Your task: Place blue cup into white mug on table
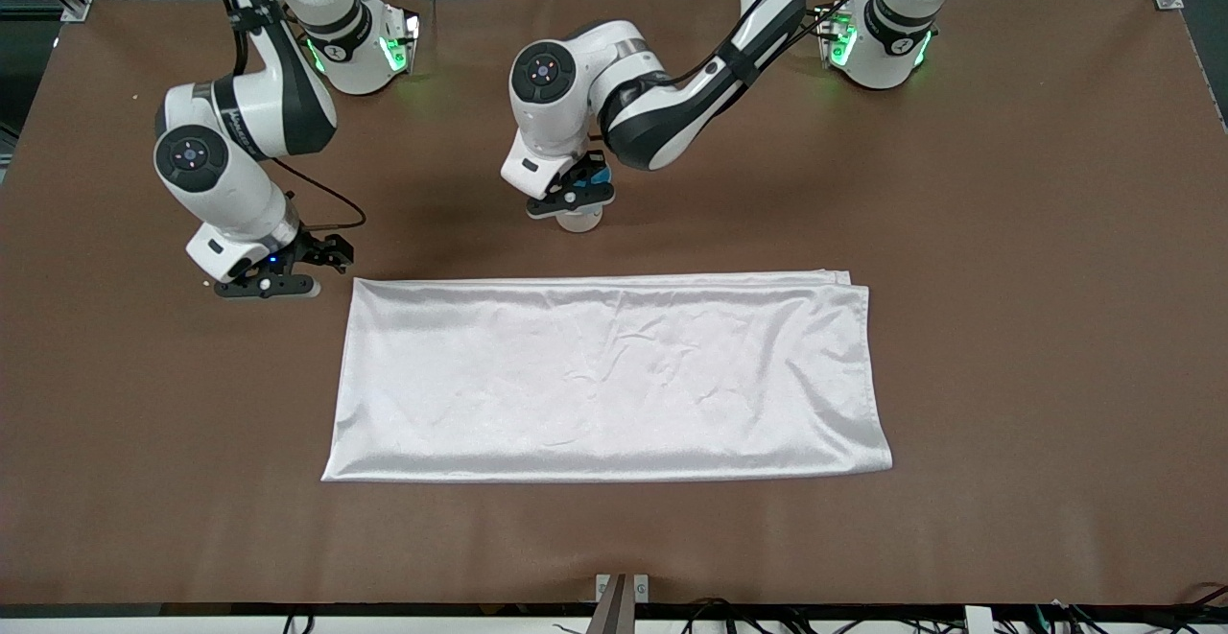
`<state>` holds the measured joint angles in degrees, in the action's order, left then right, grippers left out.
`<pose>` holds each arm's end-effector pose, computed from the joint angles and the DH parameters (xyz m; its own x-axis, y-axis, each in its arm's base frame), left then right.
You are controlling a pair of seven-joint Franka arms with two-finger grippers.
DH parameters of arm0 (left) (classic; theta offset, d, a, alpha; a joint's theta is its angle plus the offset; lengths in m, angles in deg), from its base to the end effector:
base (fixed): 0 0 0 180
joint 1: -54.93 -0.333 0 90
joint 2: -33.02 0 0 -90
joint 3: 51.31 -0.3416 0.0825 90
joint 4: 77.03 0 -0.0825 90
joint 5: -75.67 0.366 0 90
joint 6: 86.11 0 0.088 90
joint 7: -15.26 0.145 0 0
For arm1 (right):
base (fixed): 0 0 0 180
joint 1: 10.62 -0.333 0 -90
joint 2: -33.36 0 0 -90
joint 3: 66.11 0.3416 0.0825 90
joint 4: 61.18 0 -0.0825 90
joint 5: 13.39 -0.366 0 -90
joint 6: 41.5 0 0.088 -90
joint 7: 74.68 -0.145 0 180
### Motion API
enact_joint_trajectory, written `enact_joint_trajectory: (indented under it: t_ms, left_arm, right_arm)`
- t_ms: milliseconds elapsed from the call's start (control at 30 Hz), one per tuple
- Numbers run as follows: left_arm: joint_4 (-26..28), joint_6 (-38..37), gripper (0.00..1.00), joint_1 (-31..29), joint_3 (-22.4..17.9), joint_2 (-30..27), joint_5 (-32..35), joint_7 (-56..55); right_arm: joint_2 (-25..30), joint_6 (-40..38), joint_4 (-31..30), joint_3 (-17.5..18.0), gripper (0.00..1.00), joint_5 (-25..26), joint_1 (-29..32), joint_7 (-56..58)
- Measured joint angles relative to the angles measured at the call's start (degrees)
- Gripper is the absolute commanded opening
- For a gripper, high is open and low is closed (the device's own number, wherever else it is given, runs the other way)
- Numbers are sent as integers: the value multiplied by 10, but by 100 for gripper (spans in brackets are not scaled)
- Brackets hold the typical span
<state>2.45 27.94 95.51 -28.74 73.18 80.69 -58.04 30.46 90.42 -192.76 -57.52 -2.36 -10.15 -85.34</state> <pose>0.3795 -0.6089 0.3057 0.9607 0.2129 -0.1782 0.2167 -0.9762 0.0021 0.4970 0.0614 0.3245 0.9960 0.0856 -0.0272 0.0885 -0.9867 0.1365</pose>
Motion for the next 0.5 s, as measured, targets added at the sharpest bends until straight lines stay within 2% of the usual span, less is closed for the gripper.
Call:
enact_joint_trajectory:
  t_ms: [300, 367, 500]
  left_arm:
    - [-4, 1, 0, -1, 0, 4, 0, -7]
    - [-5, 3, 0, -1, 0, 5, 0, -11]
    - [-5, 9, 0, 1, 1, 6, 0, -14]
  right_arm:
    - [31, -26, -2, 0, 100, 0, 0, 0]
    - [33, -52, 16, 0, 100, 0, 0, 0]
    - [33, -150, 91, 0, 100, 0, 0, 1]
